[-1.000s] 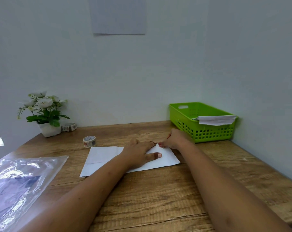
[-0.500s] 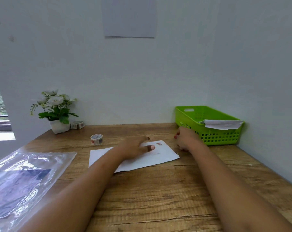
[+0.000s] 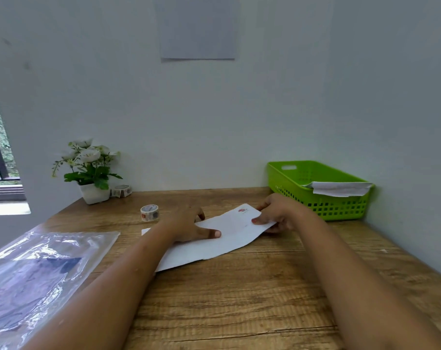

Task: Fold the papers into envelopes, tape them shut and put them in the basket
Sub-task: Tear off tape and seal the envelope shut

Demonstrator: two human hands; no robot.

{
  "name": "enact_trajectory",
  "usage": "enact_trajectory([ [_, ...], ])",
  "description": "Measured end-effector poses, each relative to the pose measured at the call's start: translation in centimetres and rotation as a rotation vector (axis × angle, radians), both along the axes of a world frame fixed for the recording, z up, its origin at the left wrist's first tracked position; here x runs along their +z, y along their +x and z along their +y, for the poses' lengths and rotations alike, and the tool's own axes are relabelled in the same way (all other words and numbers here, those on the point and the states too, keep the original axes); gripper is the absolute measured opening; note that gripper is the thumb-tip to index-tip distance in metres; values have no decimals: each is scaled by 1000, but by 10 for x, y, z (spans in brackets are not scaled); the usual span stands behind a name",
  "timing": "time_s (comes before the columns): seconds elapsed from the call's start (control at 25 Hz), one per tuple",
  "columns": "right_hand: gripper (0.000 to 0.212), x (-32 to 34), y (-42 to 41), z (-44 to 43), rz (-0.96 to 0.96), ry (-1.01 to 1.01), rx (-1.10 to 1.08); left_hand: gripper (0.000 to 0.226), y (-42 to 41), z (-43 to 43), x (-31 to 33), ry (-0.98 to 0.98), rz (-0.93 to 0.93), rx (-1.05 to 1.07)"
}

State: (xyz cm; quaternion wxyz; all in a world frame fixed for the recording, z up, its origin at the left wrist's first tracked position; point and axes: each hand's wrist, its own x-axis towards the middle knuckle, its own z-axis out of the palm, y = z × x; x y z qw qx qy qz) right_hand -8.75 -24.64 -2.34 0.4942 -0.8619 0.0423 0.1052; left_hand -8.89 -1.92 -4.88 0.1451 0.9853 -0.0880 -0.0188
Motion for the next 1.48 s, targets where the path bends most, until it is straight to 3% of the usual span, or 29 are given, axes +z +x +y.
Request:
enact_trajectory([
  [0.12,36,-10,10,-10,-193,73,-200,66,1,13,4,-133,17,76],
  [0.24,37,-24,24,-20,-345,-275,-328,49,2,32,11,-273,-50,162],
  [0.32,33,-30,29,-19,-394,-391,-363,30,1,42,16,-403,-181,206],
  [0.44,30,-29,28,-10,-440,-575,-321,17,0,62,22,-244,-424,401],
  [0.52,30,-24,22,0,-492,-693,-236,16,1,80,22,-73,-347,486],
  [0.64,32,-18,6,28,-563,-685,-6,19,5,101,16,-141,-156,443],
  [0.88,24,-16,-6,104,-552,-447,275,23,3,110,1,-421,-265,489],
  [1.08,41,-16,12,173,-574,-468,432,27,6,116,-4,-577,-288,536],
  [1.2,44,-23,28,208,-554,-584,470,28,9,118,-6,-548,-343,596],
  [1.32,31,-26,45,228,-552,-629,409,22,13,125,-8,-557,-381,693],
  [1.48,22,-19,63,257,-584,-640,407,21,17,129,-9,-781,-440,858],
])
